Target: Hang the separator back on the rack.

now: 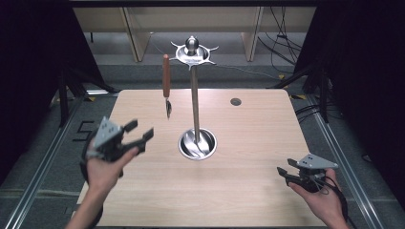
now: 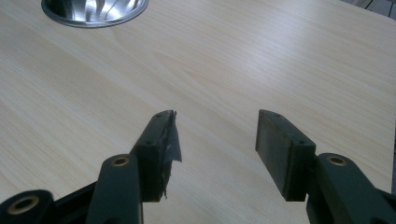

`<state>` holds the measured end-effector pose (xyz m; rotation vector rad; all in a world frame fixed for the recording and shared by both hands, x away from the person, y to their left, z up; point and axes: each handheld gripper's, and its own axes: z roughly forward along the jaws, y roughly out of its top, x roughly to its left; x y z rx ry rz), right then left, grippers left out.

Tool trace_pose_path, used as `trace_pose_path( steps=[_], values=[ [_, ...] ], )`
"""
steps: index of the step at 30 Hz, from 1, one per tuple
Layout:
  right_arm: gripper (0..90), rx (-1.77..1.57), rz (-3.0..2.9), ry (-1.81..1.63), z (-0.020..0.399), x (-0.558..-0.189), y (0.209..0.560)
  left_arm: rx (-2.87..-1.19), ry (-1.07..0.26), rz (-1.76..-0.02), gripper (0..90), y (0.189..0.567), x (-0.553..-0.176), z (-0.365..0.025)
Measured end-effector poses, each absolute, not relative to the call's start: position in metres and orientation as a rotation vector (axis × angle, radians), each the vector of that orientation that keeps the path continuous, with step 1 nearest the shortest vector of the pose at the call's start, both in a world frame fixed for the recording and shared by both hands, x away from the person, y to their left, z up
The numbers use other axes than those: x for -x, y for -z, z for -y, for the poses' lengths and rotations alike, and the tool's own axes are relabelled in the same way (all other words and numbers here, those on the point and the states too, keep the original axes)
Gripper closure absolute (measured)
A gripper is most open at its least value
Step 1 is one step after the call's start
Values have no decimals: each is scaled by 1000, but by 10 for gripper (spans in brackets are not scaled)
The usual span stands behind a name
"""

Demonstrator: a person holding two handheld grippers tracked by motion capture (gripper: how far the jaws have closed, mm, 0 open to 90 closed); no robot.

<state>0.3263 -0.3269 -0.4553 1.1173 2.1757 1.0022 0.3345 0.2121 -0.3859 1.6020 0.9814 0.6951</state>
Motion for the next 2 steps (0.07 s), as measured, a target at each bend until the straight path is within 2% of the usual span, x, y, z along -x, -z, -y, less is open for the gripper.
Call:
trace_pose_path(
  steps=[2],
  values=[
    [477,-1113,-2172,-999,327,-327,455,-1606,-662,-1046,351,412,-317,-217]
  ],
)
